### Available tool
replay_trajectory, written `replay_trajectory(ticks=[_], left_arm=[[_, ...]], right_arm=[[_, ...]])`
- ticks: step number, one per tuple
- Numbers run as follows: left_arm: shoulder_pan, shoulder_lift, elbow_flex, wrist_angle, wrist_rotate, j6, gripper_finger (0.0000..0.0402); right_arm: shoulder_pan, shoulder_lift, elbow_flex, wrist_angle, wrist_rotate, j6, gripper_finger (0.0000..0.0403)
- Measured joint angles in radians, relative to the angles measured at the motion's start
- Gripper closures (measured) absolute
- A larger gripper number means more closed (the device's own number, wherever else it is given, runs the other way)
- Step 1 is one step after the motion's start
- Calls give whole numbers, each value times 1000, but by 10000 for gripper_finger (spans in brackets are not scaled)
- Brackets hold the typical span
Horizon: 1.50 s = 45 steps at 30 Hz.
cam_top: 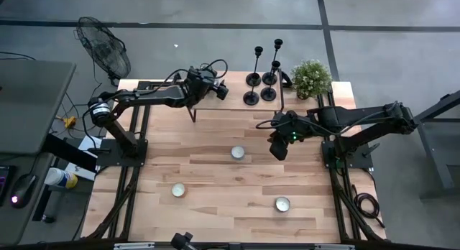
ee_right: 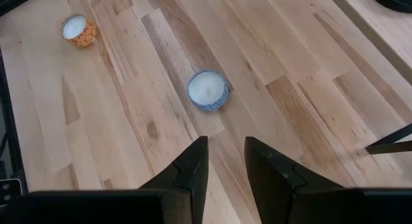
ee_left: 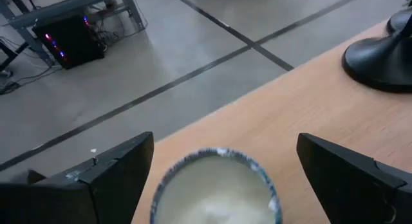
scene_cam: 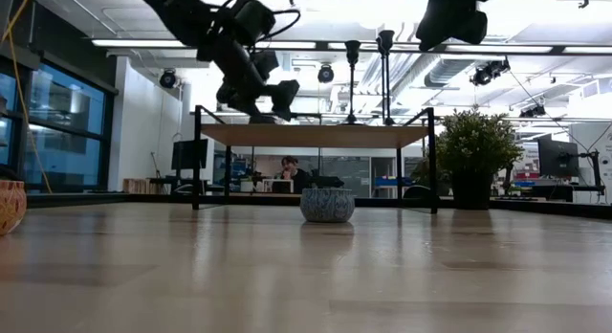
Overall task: Pick & Place candle stick holders
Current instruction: Put the blue scented candle on the shelf
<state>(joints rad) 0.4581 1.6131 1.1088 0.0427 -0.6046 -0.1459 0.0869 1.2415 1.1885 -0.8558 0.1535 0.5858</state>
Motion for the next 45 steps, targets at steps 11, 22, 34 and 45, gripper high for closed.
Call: replay_trajectory(ticks=[11, 22, 34, 45], left_arm=[[0, -3, 168, -294, 90, -86, 69], [0, -5, 383, -664, 340, -215, 201], [0, -4, 403, -727, 464, -409, 341], [0, 72, 403, -737, 437, -417, 397]], right_arm=[[0, 0, 0, 0, 2, -1, 308], [0, 0, 0, 0, 4, -10, 308], [0, 0, 0, 0, 4, -10, 308], [-2, 0, 1, 8, 27, -10, 308]])
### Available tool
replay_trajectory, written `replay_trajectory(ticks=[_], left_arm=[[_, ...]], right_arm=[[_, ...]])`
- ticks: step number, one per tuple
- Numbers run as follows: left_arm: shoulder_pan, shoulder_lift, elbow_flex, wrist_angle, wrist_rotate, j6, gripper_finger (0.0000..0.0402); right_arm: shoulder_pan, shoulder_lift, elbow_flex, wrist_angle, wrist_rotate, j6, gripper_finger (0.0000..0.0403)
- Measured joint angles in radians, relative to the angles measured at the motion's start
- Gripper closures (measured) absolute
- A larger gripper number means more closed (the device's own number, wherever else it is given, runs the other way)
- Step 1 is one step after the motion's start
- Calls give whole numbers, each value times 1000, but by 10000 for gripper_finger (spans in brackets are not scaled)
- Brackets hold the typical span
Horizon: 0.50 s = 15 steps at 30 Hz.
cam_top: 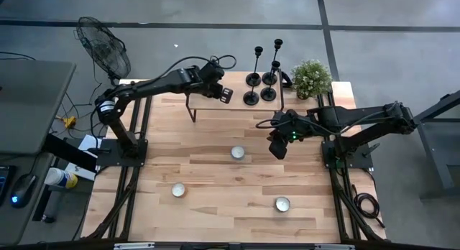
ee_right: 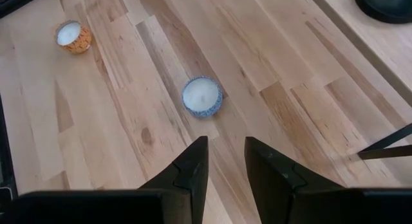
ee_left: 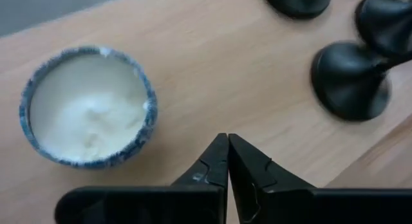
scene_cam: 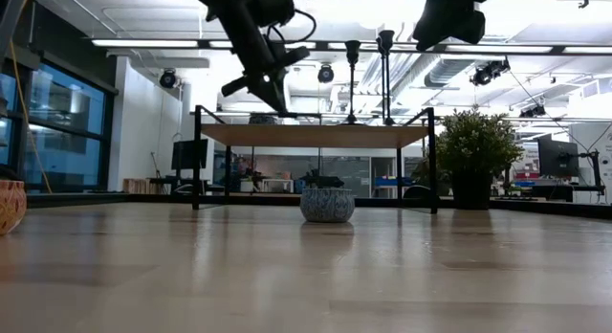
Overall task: Pick & Place candle stick holders
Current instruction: Put the blue scented candle on the shelf
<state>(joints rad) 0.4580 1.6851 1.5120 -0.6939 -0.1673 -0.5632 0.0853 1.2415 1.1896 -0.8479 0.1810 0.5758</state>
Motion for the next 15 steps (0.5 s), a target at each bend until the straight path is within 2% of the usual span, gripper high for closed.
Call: replay_trajectory(ticks=[7, 15], left_arm=[[0, 3, 0, -6, -59, 19, 400], [0, 4, 34, -31, -61, 33, 401]], right_arm=[[0, 0, 0, 2, 1, 1, 308], [0, 0, 0, 18, 3, 3, 308]])
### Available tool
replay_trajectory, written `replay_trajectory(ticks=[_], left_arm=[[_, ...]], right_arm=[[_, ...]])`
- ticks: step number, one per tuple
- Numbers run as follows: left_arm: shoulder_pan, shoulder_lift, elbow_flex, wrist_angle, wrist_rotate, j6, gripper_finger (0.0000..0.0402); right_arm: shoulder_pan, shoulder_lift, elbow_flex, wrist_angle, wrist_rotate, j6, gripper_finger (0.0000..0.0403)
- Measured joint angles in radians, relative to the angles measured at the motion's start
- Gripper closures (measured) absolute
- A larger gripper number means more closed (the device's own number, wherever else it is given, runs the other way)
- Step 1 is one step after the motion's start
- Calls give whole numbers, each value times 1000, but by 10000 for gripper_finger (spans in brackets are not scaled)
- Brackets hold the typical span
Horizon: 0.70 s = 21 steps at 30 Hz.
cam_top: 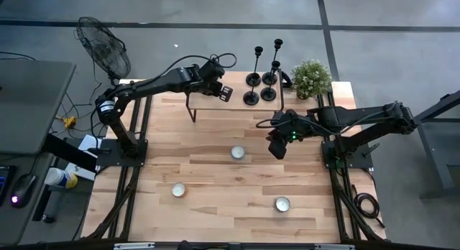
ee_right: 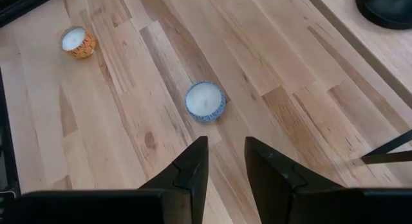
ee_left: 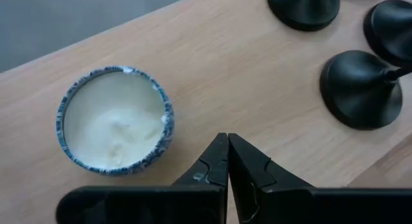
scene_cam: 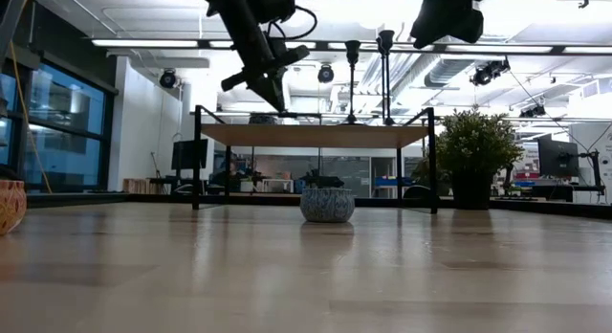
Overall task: Pick & Place candle stick holders
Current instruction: Put the blue scented candle on the shelf
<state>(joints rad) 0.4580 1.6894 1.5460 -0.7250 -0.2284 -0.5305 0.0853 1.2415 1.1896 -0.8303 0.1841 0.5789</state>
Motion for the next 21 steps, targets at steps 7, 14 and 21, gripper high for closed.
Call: replay_trajectory(ticks=[7, 14, 21], left_arm=[[1, 0, 1, -8, -29, -1, 401], [0, 0, 1, -4, -50, 3, 401], [0, 13, 6, 0, -32, 3, 401]], right_arm=[[0, 0, 0, 20, 7, -2, 308], [0, 0, 0, 32, 11, -3, 308], [0, 0, 0, 32, -11, 1, 308]])
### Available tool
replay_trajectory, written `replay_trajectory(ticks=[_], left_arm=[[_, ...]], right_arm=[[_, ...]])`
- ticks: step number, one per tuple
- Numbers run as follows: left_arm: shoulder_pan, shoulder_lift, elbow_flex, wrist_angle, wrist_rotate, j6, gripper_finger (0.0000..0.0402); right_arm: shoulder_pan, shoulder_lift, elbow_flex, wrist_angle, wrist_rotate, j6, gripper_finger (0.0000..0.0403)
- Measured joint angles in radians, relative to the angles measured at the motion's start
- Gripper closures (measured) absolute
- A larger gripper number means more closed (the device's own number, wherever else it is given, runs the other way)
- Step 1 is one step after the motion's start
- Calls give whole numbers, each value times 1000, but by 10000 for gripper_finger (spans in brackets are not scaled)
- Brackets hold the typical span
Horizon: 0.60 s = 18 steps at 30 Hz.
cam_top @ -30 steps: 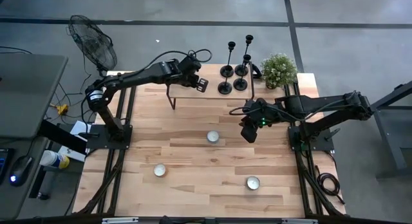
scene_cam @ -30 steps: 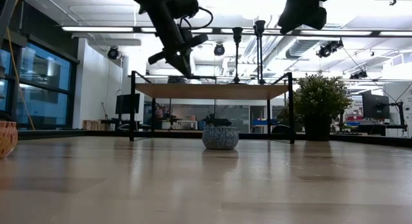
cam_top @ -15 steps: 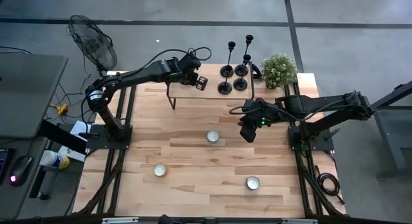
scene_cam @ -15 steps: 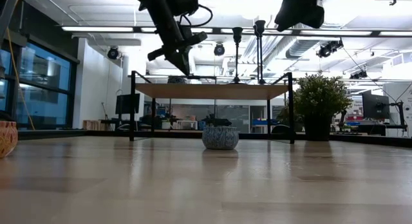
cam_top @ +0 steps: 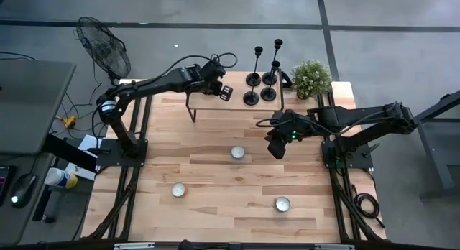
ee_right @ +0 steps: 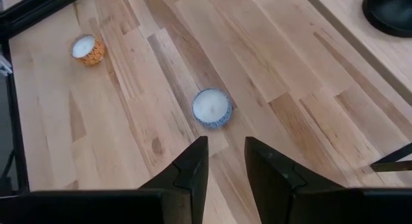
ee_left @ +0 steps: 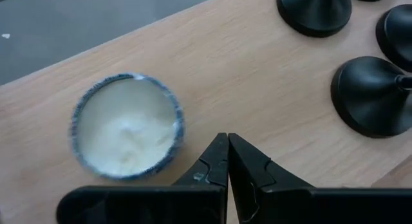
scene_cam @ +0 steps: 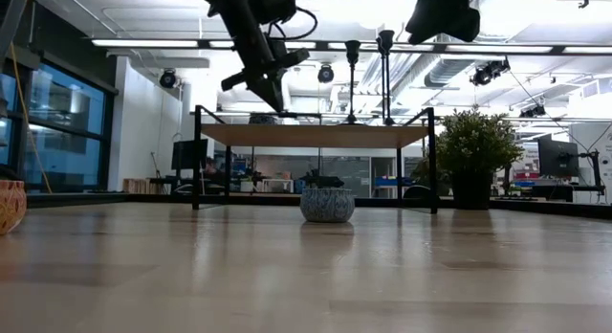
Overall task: Pick & Place candle stick holders
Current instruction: Put the blue scented candle on the shelf
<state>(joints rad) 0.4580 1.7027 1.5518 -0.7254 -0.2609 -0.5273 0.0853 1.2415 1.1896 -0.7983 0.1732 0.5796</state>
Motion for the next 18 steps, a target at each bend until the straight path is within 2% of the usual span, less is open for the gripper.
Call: replay_trajectory(ticks=[9, 13, 18], left_arm=[[0, 84, 81, -74, 15, 32, 401], [0, 98, 117, -99, -35, 54, 401], [0, 113, 118, -127, -32, 61, 401]], right_arm=[[0, -15, 0, 7, -12, 8, 308], [0, -18, -1, 10, -12, 11, 308], [0, -19, -1, 10, -12, 15, 308]])
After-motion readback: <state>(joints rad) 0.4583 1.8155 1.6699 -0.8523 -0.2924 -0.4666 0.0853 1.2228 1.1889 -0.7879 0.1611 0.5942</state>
